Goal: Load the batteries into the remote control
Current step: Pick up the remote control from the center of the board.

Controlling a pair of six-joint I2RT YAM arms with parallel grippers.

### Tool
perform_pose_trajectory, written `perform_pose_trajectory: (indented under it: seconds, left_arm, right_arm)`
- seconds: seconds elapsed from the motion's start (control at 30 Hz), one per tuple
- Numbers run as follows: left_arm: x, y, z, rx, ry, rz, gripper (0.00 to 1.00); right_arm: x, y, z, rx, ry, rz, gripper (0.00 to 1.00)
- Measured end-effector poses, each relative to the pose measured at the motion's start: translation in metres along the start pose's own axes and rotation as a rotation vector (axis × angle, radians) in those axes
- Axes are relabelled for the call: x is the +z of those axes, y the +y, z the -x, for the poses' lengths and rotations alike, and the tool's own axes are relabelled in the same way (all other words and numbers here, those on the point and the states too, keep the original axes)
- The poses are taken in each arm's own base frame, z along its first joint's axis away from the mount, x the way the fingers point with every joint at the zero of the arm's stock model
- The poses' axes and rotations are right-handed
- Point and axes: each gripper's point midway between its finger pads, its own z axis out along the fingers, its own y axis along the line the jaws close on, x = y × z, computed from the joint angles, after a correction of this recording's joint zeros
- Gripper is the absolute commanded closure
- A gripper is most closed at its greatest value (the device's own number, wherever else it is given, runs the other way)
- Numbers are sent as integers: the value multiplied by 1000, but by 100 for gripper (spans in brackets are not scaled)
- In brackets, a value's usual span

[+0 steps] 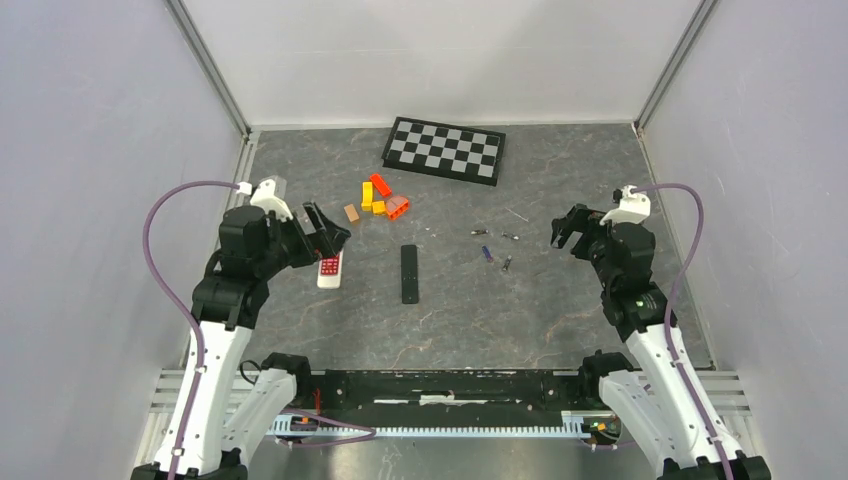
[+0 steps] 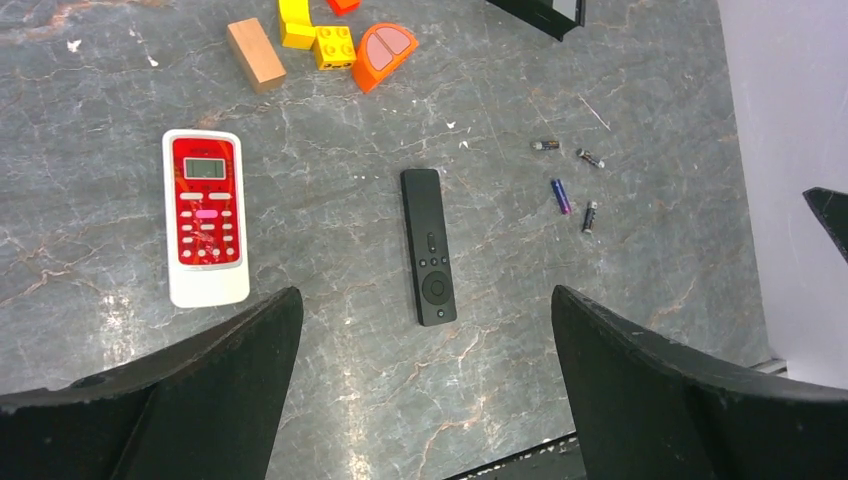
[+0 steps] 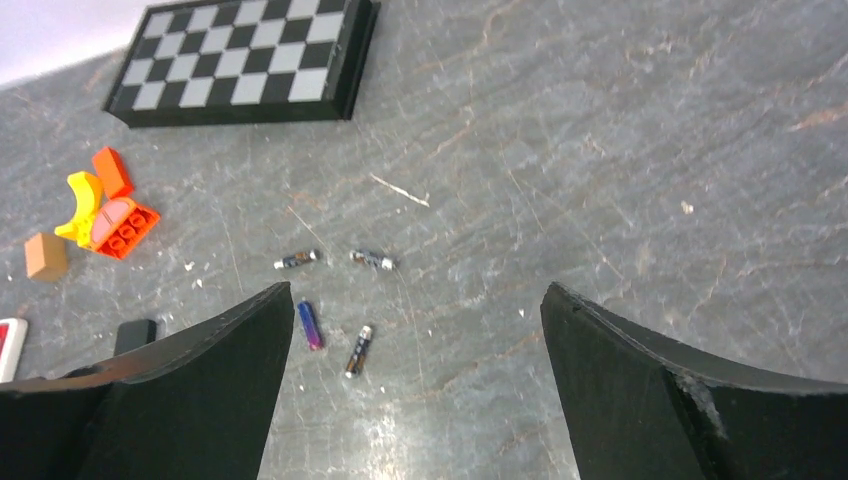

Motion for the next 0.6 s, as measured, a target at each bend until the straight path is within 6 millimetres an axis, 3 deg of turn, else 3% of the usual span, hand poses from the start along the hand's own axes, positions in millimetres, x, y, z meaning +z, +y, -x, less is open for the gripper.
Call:
perform_pose_trajectory:
  seconds: [0.37, 0.47, 0.6]
  left_arm:
    - [-3, 29, 2, -6, -35, 157, 0]
    - [3, 26, -10, -8, 4, 119, 0]
    - [13, 21, -40, -26, 108, 42, 0]
  right_arm:
    - [1, -12, -42, 44, 107, -40, 5]
    - [-1, -13, -47, 62, 112, -43, 5]
    - [-3, -14, -50, 76, 111, -42, 5]
